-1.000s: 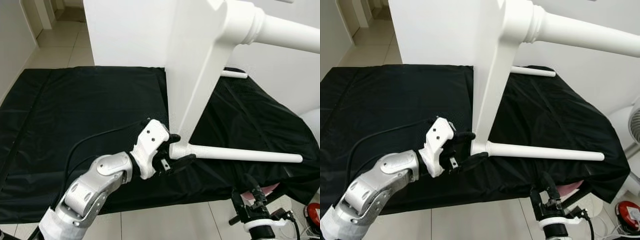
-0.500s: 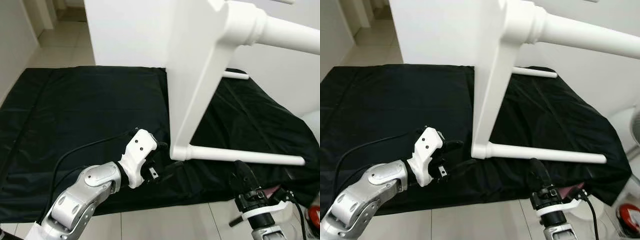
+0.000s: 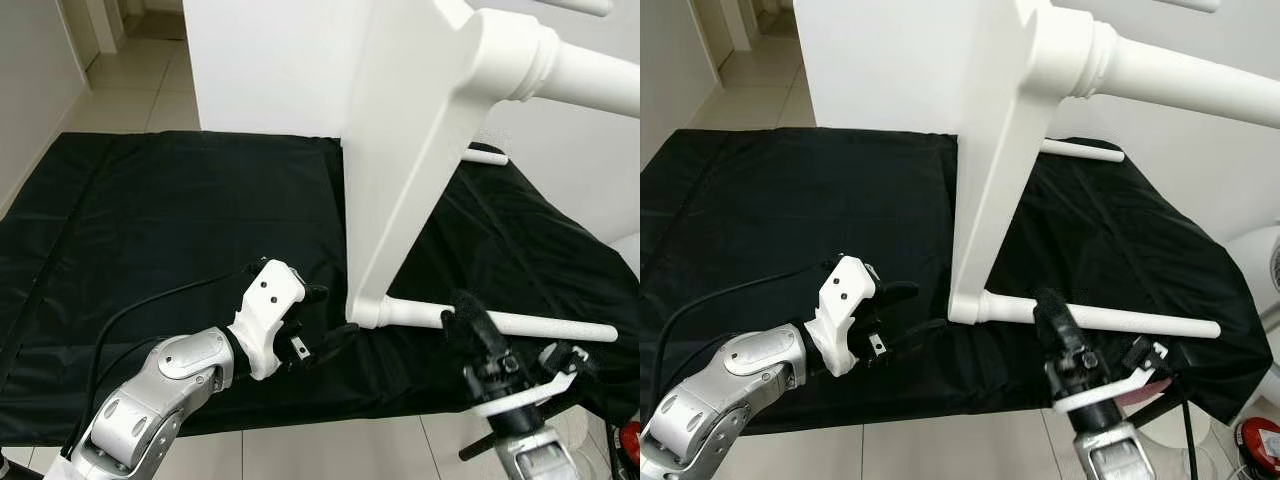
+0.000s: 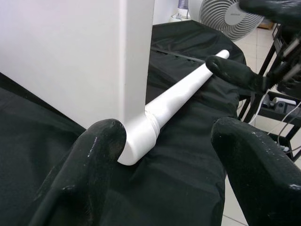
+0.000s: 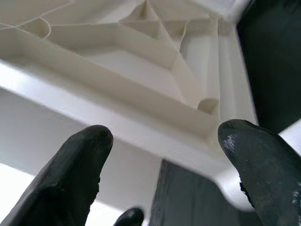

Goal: Building children table

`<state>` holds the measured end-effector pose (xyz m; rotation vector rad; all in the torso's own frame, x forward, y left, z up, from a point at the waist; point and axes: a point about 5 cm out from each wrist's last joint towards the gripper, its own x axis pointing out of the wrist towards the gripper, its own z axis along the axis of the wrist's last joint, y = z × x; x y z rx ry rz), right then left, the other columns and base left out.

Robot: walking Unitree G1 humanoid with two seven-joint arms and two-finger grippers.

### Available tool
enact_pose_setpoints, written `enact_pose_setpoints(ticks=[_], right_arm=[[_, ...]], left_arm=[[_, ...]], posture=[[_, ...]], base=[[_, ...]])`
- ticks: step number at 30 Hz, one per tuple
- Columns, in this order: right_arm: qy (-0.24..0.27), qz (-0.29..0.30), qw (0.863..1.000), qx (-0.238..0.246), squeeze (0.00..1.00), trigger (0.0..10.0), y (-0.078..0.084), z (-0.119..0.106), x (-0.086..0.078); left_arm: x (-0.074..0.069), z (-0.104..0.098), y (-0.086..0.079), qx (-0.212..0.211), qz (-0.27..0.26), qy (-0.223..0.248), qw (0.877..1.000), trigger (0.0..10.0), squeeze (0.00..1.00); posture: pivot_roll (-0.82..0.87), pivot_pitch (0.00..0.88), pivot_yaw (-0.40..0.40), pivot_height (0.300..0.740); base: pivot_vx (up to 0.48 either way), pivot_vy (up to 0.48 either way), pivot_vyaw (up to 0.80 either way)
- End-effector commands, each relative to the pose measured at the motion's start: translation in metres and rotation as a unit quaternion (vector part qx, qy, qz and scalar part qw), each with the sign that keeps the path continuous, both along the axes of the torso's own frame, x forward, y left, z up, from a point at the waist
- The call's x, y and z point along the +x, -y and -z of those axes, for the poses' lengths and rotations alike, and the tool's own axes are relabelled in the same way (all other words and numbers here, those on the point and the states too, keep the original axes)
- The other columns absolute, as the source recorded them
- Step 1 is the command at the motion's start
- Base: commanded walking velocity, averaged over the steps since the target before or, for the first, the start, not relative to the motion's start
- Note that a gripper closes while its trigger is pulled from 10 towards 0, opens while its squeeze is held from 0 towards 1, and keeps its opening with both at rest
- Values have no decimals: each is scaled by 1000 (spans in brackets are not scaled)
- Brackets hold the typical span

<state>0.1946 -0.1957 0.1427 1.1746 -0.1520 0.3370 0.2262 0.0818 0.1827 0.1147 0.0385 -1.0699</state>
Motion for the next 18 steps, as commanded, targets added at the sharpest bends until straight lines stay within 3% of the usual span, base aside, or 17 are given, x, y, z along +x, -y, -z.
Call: enact_pose_setpoints(ticks=[1, 3, 5, 7, 12, 15, 16, 17, 18], right_arm=[[-14, 27, 999, -14, 0, 10000, 3, 1, 2], [-14, 66, 997, -44, 0, 10000, 11, -6, 8], [-12, 71, 996, -46, 0, 10000, 12, -8, 8], [-23, 91, 993, -77, 0, 10000, 12, -10, 11], [-38, 120, 986, -105, 0, 10000, 12, -13, 15], [-84, 191, 959, -189, 0, 10000, 18, -10, 27], [-84, 191, 959, -189, 0, 10000, 18, -10, 27], [-80, 193, 945, -252, 0, 10000, 15, -8, 28], [-80, 193, 945, -252, 0, 10000, 15, -8, 28]], left_arm=[[0, -1, -2, -3, -7, 0, 1000, 10000, 0], [7, -5, -8, -20, -47, 1, 999, 10000, 0], [9, -6, -10, -27, -60, 2, 998, 10000, 0], [16, -9, -16, -44, -105, 9, 993, 10000, 0], [22, -11, -18, -56, -141, 12, 988, 10000, 0], [34, -14, -23, -88, -212, 7, 973, 10000, 0], [34, -14, -23, -88, -212, 7, 973, 10000, 0], [39, -15, -26, -107, -253, 4, 962, 10000, 0], [39, -15, -26, -107, -253, 4, 962, 10000, 0]], posture=[[-13, 0, -60, 740], [-12, 0, -58, 740], [-12, 0, -60, 740], [-7, 0, -63, 740], [-6, 0, -64, 740], [-8, 0, -67, 740], [-8, 0, -67, 740], [-7, 0, -71, 740], [-7, 0, -71, 740]], base=[[0, 0, 0], [0, 0, 0], [0, 0, 0], [0, 0, 0], [0, 0, 0], [0, 0, 0], [0, 0, 0], [0, 0, 0], [0, 0, 0]])
